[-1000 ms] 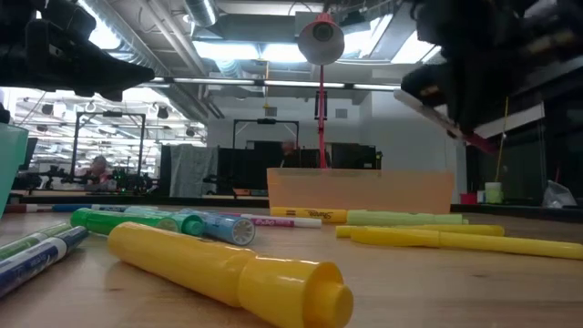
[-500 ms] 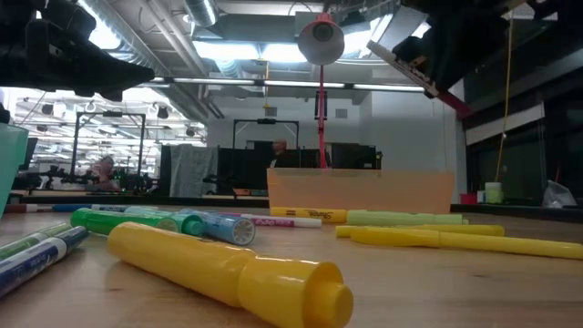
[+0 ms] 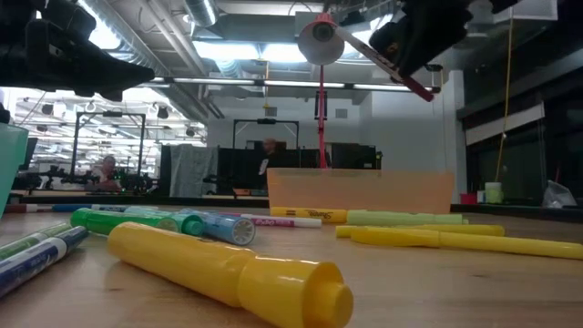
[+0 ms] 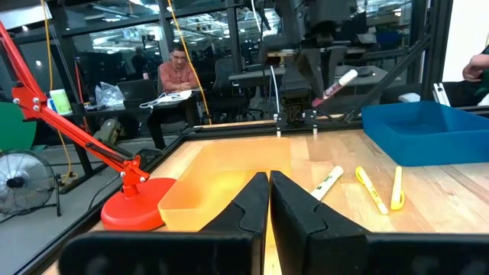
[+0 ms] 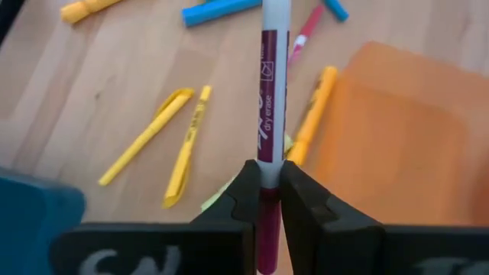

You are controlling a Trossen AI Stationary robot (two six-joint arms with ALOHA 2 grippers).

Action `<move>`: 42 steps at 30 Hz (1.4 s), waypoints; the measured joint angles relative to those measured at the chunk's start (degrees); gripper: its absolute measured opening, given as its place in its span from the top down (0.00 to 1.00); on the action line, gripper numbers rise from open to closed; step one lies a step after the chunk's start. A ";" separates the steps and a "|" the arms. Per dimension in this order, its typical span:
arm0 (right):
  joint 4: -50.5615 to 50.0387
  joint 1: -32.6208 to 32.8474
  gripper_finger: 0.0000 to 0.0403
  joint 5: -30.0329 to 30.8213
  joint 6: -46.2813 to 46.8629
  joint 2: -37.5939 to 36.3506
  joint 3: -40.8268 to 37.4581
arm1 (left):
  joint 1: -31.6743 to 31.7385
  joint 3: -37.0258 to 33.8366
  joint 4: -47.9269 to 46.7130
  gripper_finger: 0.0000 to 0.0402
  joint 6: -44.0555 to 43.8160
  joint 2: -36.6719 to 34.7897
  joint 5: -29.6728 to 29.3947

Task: Pick & Place Markers
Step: Put the red marker pen into the orange bin

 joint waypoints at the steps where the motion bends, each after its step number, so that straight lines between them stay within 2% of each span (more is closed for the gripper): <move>1: 0.02 -0.50 0.91 0.01 -0.18 0.17 0.48 | 0.02 0.01 0.00 0.98 0.00 0.00 -0.01; 12: -1.78 -5.89 0.91 0.64 -0.57 0.46 2.52 | -0.01 0.00 0.00 0.97 0.00 0.00 -0.01; 17: -3.03 -5.96 0.92 2.96 -2.06 0.46 2.52 | 0.01 0.00 0.00 0.98 0.00 0.00 0.00; 33: -4.35 -6.17 0.91 2.98 -2.05 0.46 2.52 | -0.01 0.00 0.00 0.98 0.00 0.00 -0.01; 42: -3.22 -11.24 0.91 3.04 -3.56 1.61 2.61 | 0.00 0.01 0.00 0.98 0.00 0.00 -0.02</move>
